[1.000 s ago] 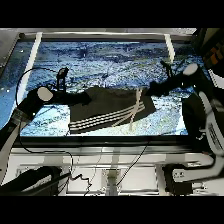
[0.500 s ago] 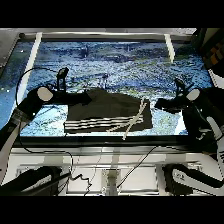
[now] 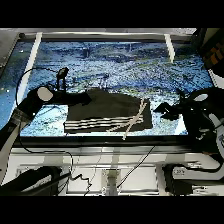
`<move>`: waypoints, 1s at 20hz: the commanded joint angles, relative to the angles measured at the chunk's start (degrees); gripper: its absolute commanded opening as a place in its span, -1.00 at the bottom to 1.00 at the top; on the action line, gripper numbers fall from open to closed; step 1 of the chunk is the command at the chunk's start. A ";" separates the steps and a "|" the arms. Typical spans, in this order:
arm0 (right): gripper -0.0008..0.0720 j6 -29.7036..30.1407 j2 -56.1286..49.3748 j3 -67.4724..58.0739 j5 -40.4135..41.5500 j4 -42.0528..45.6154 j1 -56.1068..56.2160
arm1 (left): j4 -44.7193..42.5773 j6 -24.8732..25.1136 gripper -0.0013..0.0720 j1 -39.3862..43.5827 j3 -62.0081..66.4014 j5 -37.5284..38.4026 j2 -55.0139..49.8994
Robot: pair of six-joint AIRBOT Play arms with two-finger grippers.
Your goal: Fold the clothes and pants, and hang the long-sleeved shirts on hangers.
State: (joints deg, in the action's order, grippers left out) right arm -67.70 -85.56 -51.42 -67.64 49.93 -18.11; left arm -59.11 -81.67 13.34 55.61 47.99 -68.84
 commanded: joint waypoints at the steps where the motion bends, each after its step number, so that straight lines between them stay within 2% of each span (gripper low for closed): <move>1: 0.92 2.86 -4.74 0.02 4.07 -4.13 4.85 | 0.00 0.02 0.93 0.02 -0.02 -0.04 0.02; 4: 0.91 1.40 -6.05 -0.13 10.19 -5.20 10.21 | -0.02 0.02 0.93 0.02 -0.02 -0.02 0.02; 8: 0.87 1.38 -6.49 -0.13 13.44 -8.35 16.94 | -0.04 0.02 0.93 0.02 -0.02 -0.02 0.02; 9: 0.69 1.40 -6.49 -0.13 14.27 -9.25 18.75 | -0.15 0.04 0.93 0.02 -0.02 -0.04 0.02; 11: -0.02 1.40 -6.43 -1.18 15.15 -9.66 21.57 | -3.48 0.04 0.93 0.00 -0.02 -0.63 0.02; 13: -0.61 1.38 -5.73 -4.59 14.03 -9.68 23.02 | -9.77 0.04 0.92 0.00 -0.02 -1.81 0.02; 14: -0.89 1.36 -5.20 -7.15 12.50 -9.68 23.12 | -13.33 0.04 0.82 0.00 0.00 -2.54 0.02; 15: -0.90 1.36 -4.44 -10.40 10.14 -9.68 23.08 | -16.83 0.02 0.35 0.00 0.04 -2.99 0.04; 17: -0.90 1.18 -2.32 -18.05 4.81 -9.68 21.92 | -22.03 0.00 -0.92 0.00 0.83 -2.99 0.31; 20: -0.90 -3.54 3.28 -29.99 -0.24 -9.25 17.25 | -21.90 0.07 -0.95 0.02 3.50 -9.27 2.49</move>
State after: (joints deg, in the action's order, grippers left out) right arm -67.61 -86.30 -71.66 -62.67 40.93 2.02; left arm -77.01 -81.65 13.34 57.34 43.77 -67.75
